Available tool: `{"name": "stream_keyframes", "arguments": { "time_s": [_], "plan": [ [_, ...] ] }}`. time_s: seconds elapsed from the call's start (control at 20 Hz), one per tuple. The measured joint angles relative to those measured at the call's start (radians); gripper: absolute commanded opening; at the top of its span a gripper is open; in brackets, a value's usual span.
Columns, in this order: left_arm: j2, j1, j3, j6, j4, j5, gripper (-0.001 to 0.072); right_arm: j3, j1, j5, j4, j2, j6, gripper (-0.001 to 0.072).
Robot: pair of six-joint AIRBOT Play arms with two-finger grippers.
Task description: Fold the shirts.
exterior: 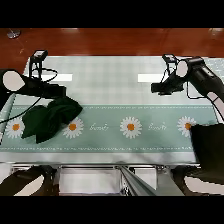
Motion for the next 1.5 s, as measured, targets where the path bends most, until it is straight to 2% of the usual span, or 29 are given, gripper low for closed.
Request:
{"name": "stream_keyframes", "arguments": {
  "time_s": [0.15, 0.3, 0.35, 0.4, 0.45, 0.5, 0.65, 0.85, 1.0, 1.2, 1.45, 1.5],
  "plan": [
    [-0.002, 0.000, 0.000, 0.000, 0.000, 0.004, 0.0024, 0.000, 0.000, 0.000, 0.001, 0.000, 0.000, 0.0022],
    [-0.010, 0.000, -0.001, 0.000, 0.000, 0.073, 0.0024, 0.000, 0.000, -0.002, 0.009, 0.000, 0.000, 0.0024],
    [-0.013, -0.001, -0.001, -0.001, 0.000, 0.103, 0.0024, 0.000, 0.000, 0.004, 0.013, 0.000, 0.000, 0.0089],
    [-0.017, -0.001, -0.001, -0.001, 0.000, 0.130, 0.0038, 0.000, 0.000, 0.017, 0.016, 0.000, 0.001, 0.0477],
    [-0.021, -0.001, -0.001, -0.002, 0.000, 0.155, 0.0232, 0.000, 0.000, 0.033, 0.018, 0.000, 0.001, 0.0626],
    [-0.025, -0.001, -0.001, -0.002, -0.001, 0.177, 0.0708, 0.000, 0.000, 0.055, 0.019, 0.000, -0.001, 0.0626],
    [-0.035, 0.000, 0.003, 0.002, -0.003, 0.201, 0.0705, -0.002, 0.000, 0.146, 0.012, 0.013, -0.041, 0.0625],
    [-0.016, 0.051, -0.008, 0.020, 0.060, 0.029, 0.0706, -0.094, -0.002, 0.193, -0.046, 0.153, -0.085, 0.0625],
    [0.076, 0.115, -0.113, 0.026, 0.080, -0.027, 0.0705, -0.257, -0.003, 0.162, -0.079, 0.325, -0.080, 0.0624],
    [0.206, 0.165, -0.346, 0.028, 0.091, 0.158, 0.0705, -0.494, -0.003, 0.077, -0.020, 0.530, -0.039, 0.0623],
    [0.138, 0.152, -0.477, 0.029, 0.073, 0.327, 0.0700, -0.616, -0.003, -0.028, 0.106, 0.622, 0.000, 0.0623],
    [0.110, 0.145, -0.480, 0.031, 0.057, 0.340, 0.0661, -0.624, -0.003, -0.042, 0.125, 0.627, 0.003, 0.0623]
  ]
}}
